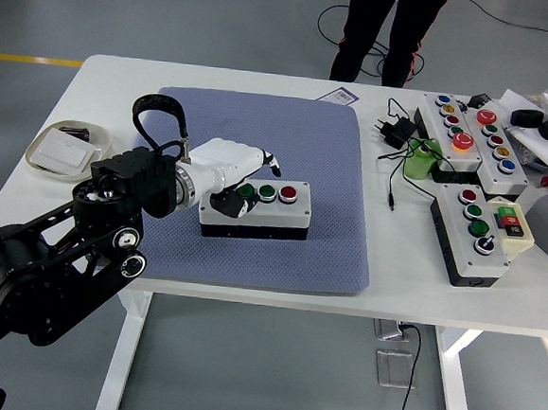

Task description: Pick up the button,place it on the desk,press the button,press the button

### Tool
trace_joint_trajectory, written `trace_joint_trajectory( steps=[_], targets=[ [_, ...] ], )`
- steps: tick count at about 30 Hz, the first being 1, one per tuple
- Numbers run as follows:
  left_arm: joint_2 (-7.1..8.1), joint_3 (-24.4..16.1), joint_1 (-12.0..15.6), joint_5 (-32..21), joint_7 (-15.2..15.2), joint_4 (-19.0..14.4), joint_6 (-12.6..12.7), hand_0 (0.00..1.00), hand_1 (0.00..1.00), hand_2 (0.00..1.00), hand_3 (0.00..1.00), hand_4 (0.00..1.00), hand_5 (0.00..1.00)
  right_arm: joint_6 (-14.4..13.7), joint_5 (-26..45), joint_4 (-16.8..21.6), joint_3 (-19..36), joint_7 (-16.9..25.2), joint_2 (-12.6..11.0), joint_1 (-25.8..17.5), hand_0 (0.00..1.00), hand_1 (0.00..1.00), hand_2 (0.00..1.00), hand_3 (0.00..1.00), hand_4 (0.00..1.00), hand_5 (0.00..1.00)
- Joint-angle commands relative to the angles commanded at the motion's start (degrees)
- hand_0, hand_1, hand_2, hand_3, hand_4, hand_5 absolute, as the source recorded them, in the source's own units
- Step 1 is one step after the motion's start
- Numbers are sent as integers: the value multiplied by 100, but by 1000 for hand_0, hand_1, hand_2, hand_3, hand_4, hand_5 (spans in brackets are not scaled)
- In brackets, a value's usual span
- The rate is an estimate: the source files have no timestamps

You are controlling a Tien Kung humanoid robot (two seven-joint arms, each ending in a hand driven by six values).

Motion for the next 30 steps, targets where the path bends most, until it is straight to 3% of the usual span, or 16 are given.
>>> trace_joint_trajectory(
  steps=[12,27,30],
  targets=[
    [-45,115,-35,-6,37,253,-42,124,2,22,781,531,2,1,-18,0,0,-9,2,12,643,535,623,614,263,291],
    [-51,218,25,-31,195,481,-593,133,2,26,777,545,2,-5,-25,0,3,-20,2,-31,643,535,623,614,264,290],
    [-57,226,37,21,151,466,-396,139,2,38,780,555,2,-5,-25,0,-3,-21,2,-35,644,535,622,614,264,290]
  ],
)
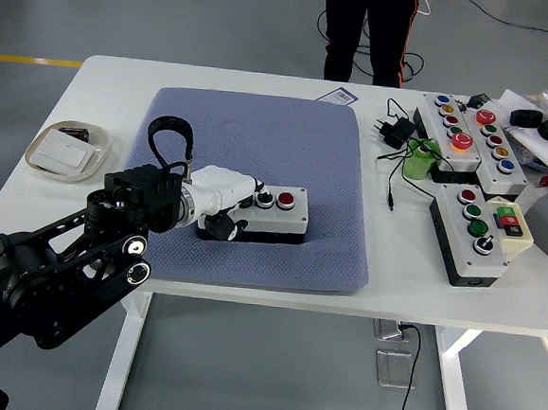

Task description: Pick up the button,place it on the desk,press the button,press the button

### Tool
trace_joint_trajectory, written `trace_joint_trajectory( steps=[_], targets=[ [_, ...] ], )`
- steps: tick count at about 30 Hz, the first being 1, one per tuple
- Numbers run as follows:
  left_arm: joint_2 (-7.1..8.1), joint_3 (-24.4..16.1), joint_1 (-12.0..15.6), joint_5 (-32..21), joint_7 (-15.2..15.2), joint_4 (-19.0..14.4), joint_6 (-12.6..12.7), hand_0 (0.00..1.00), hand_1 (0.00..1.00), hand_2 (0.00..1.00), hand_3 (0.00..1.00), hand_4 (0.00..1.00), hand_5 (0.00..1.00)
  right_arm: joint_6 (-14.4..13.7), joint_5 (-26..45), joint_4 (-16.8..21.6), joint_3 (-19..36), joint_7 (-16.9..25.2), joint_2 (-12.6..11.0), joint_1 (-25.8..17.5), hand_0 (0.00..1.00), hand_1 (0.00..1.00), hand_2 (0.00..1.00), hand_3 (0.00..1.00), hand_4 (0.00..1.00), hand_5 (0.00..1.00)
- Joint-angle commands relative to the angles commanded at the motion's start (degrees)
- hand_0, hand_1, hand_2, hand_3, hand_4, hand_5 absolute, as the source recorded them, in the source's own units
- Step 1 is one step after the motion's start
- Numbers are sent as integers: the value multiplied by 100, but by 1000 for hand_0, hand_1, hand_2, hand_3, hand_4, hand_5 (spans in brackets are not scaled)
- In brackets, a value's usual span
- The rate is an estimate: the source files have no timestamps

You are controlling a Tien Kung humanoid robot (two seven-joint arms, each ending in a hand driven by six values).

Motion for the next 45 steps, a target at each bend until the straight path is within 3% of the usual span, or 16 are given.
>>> trace_joint_trajectory(
  steps=[6,9,17,25,45],
  targets=[
    [-27,-12,-18,39,-242,-179,964,137,2,39,785,548,2,-2,-3,0,4,-1,1,-12,644,535,622,614,264,290],
    [-44,-2,-48,-67,-321,-280,1187,137,2,39,785,548,2,-1,-6,0,3,-1,-1,-16,644,535,622,614,264,290],
    [-109,86,-82,-181,-357,-255,1149,134,2,38,787,520,2,1,18,0,-8,10,-6,-1,643,535,621,614,264,290],
    [-267,239,-189,28,-322,90,1184,133,2,39,788,503,2,2,14,0,-8,12,-3,21,644,535,622,614,264,290],
    [-238,512,-184,180,-210,364,951,138,2,42,791,502,2,-10,-14,0,31,18,-19,32,644,535,621,614,264,290]
  ],
)
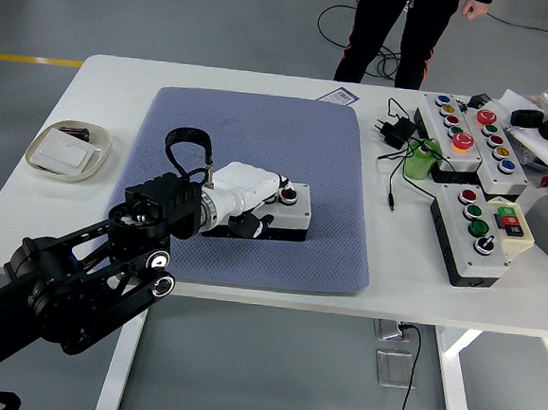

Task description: Pick up the button,place it on the desk,press the button,press the button

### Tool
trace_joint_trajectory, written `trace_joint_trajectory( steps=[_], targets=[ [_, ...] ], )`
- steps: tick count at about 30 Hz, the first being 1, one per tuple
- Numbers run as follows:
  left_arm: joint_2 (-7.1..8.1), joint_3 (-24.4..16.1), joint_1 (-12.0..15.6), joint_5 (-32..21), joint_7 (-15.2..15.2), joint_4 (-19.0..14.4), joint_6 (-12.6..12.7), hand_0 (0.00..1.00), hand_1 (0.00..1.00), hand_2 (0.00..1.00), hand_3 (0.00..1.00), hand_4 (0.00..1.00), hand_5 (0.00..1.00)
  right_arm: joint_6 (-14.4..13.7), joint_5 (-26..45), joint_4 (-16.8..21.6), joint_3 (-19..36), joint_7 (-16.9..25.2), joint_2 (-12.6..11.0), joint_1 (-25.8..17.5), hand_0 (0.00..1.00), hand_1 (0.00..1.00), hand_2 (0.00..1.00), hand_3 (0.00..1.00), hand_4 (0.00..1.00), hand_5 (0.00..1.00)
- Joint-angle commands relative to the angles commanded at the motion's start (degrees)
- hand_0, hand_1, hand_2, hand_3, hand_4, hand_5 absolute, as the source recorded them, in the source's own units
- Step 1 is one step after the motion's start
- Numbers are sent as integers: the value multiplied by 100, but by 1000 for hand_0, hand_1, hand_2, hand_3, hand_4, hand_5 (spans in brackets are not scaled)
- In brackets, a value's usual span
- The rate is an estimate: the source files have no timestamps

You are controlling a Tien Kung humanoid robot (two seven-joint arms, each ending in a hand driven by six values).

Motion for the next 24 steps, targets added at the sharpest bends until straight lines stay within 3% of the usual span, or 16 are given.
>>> trace_joint_trajectory(
  steps=[9,14,17,19,20,24],
  targets=[
    [7,9,-5,59,65,26,-226,138,2,42,791,500,2,-8,-2,0,18,-3,4,1,644,535,621,614,264,289],
    [12,-2,-3,62,72,10,-211,140,2,43,791,503,2,-7,-4,0,19,-4,4,-2,644,535,620,614,264,289],
    [19,-7,3,141,116,-63,29,140,2,43,791,503,2,-5,-6,0,18,-2,2,-5,644,535,620,614,264,289],
    [15,-5,15,304,179,-123,337,140,2,43,791,503,2,-4,-9,0,18,0,1,-6,644,535,620,614,264,289],
    [18,-14,20,303,267,-184,541,194,31,76,824,480,2,-8,-6,0,21,-2,4,-5,644,535,621,615,265,289],
    [31,-57,41,235,367,-318,959,194,31,76,824,480,2,-7,-3,0,19,-1,4,-11,644,535,621,615,265,289]
  ],
)
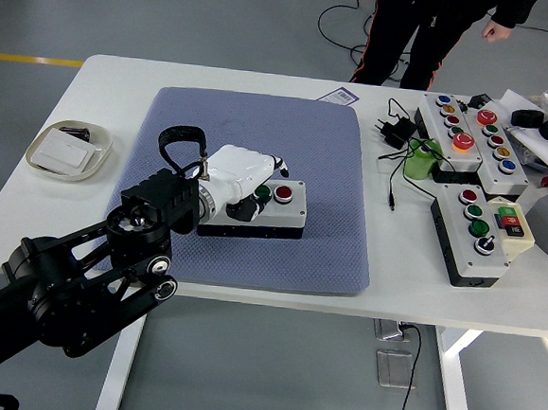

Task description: Pick up the button,place it on the desk,press the button,press the button

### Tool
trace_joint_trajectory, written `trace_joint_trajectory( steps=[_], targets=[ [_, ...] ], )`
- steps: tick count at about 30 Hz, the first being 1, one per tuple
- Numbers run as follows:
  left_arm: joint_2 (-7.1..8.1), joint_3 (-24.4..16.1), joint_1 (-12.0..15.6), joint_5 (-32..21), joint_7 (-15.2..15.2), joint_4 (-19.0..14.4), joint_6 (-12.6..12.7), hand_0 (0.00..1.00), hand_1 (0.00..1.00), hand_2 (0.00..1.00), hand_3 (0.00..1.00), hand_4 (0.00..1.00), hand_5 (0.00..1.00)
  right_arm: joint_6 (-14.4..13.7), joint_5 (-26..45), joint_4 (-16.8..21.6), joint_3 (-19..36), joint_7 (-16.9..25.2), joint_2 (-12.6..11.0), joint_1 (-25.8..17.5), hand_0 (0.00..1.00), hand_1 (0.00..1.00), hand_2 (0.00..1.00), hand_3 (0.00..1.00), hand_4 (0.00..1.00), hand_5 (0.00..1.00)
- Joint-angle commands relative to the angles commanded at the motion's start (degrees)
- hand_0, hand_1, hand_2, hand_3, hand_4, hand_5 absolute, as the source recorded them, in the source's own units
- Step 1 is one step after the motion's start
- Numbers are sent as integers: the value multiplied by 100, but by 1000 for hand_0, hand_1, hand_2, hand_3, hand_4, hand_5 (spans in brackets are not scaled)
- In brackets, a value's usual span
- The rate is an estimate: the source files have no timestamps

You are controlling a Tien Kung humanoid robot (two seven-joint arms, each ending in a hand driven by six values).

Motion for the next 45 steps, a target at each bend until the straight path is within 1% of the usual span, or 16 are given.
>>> trace_joint_trajectory(
  steps=[1,2,5,7,8,9,11,12,13,14,16,38,40,42,44,45],
  targets=[
    [7,-13,6,-157,4,-39,223,194,31,76,824,480,2,-1,4,0,1,1,0,-2,644,535,621,615,265,289],
    [11,-41,14,-287,-11,-79,444,255,160,163,936,591,125,-1,2,0,0,-2,0,-3,643,535,620,614,265,289],
    [25,-122,46,-923,-174,-169,1089,255,160,163,936,591,125,-1,-4,0,-7,-11,0,-10,643,535,620,614,265,289],
    [34,-205,85,-1407,-392,-198,1558,255,160,163,936,591,125,-1,-5,0,-11,-15,-1,-18,643,535,620,614,265,289],
    [38,-248,103,-1668,-565,-203,1793,206,133,141,920,587,204,-2,-5,0,-12,-16,-1,-21,643,535,620,614,265,289],
    [41,-340,142,-1929,-763,-192,1860,206,133,141,920,587,204,-2,-5,0,-16,-18,-3,-27,643,535,620,614,265,289],
    [43,-431,177,-2376,-978,-164,1749,206,133,141,920,587,204,-2,-7,0,-16,-19,-3,-33,643,535,620,614,265,289],
    [48,-507,202,-2636,-1044,-112,1538,206,133,141,920,587,204,-4,-7,0,-14,-20,-3,-37,643,535,620,614,265,289],
    [49,-529,209,-2860,-1062,-97,1397,206,133,141,920,587,204,-4,-7,0,-14,-21,-3,-38,643,535,620,614,265,289],
    [56,-554,225,-3115,-1125,-85,1285,162,98,122,921,583,228,-4,-9,0,-14,-21,-4,-41,643,535,620,614,265,289],
    [61,-602,244,-3599,-1224,-75,1191,162,98,122,921,583,228,-4,-31,0,4,-25,-3,-45,643,535,620,614,265,289],
    [85,-796,259,-8894,-1233,36,1245,151,81,114,918,583,229,3,-14,0,2,-14,-1,-15,643,535,620,614,265,289],
    [94,-838,261,-9115,-1243,65,1263,151,81,114,918,583,229,3,-11,0,3,-11,0,-11,643,535,620,614,265,289],
    [101,-887,269,-9135,-1260,93,1294,151,81,114,918,583,229,3,-9,0,3,-10,-1,-7,643,535,620,614,265,289],
    [110,-955,279,-9085,-1291,119,1386,151,81,114,918,583,229,4,-15,0,8,-12,-1,-3,643,535,620,614,265,289],
    [117,-1000,288,-9038,-1320,135,1445,153,111,155,921,622,308,5,-19,0,9,-13,-1,-1,643,535,620,615,265,289]
  ],
)
